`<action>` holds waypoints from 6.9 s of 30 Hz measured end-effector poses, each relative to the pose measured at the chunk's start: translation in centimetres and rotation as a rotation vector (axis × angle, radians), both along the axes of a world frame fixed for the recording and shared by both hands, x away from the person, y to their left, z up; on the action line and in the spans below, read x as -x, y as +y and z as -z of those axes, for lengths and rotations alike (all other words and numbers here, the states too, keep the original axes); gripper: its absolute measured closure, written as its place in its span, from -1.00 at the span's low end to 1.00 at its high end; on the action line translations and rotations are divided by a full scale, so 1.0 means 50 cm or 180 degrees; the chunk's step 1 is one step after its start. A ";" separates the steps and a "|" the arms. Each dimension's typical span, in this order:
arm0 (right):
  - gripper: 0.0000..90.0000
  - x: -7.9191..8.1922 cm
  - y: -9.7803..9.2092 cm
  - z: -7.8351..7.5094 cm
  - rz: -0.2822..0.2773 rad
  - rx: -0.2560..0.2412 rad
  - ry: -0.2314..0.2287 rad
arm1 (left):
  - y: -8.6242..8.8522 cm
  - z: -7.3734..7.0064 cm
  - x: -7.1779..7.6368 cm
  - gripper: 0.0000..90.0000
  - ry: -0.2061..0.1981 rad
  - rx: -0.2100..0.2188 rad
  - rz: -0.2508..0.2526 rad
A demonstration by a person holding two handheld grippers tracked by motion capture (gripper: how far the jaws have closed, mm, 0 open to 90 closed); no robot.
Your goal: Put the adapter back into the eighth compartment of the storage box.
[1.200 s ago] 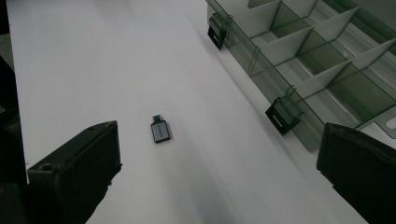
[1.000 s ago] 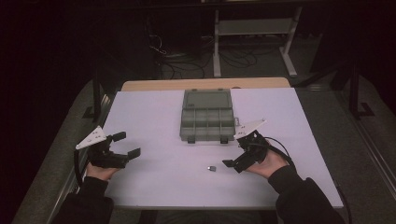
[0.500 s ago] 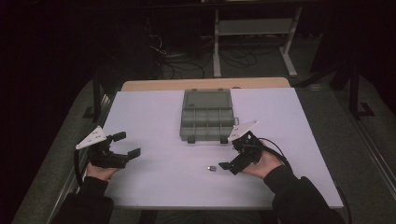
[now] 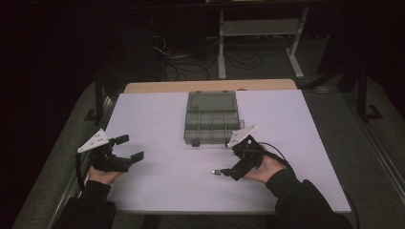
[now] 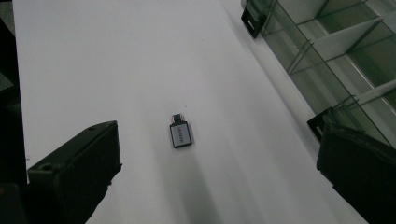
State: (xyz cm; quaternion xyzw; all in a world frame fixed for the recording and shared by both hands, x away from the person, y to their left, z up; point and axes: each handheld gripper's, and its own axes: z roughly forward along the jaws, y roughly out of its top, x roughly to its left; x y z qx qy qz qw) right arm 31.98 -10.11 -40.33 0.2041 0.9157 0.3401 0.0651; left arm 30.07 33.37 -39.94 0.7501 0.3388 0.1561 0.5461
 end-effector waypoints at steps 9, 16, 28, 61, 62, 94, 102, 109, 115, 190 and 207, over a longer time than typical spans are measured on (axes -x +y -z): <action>-1.00 0.000 0.009 0.008 -0.0057 0.0064 0.0036 | 0.000 0.000 0.000 -1.00 0.0000 0.0000 0.0004; -1.00 -0.001 0.018 0.017 -0.0103 0.0111 0.0064 | 0.000 0.000 0.000 -1.00 0.0001 -0.0002 0.0004; -1.00 0.000 0.040 0.036 -0.0210 0.0216 0.0136 | 0.000 0.000 0.000 -1.00 0.0004 -0.0001 0.0007; -0.56 -0.006 0.067 0.062 -0.0498 0.0341 0.0212 | -0.001 0.001 0.000 -1.00 0.0002 -0.0004 0.0013; -0.53 -0.005 0.067 0.063 -0.0510 0.0349 0.0211 | -0.001 0.001 0.000 -1.00 0.0002 -0.0004 0.0013; 0.62 -0.006 0.082 0.068 -0.0527 0.0445 0.0175 | -0.001 0.001 0.000 -1.00 0.0005 -0.0005 0.0013; 0.65 -0.007 0.082 0.068 -0.0524 0.0449 0.0187 | -0.001 0.001 -0.001 -1.00 0.0006 -0.0003 0.0013; 0.66 -0.009 0.078 0.063 -0.0512 0.0404 0.0206 | -0.001 0.001 0.000 -1.00 0.0006 -0.0004 0.0011; 0.66 -0.010 0.074 0.056 -0.0494 0.0349 0.0175 | -0.001 0.001 0.000 -1.00 0.0006 -0.0004 0.0012; 0.66 -0.061 -0.005 -0.064 -0.0131 -0.0071 -0.0149 | 0.000 0.001 0.001 -1.00 0.0009 -0.0010 -0.0003; 0.66 -0.093 -0.009 -0.094 -0.0073 -0.0061 -0.0197 | 0.000 0.001 0.000 -1.00 0.0009 -0.0010 0.0004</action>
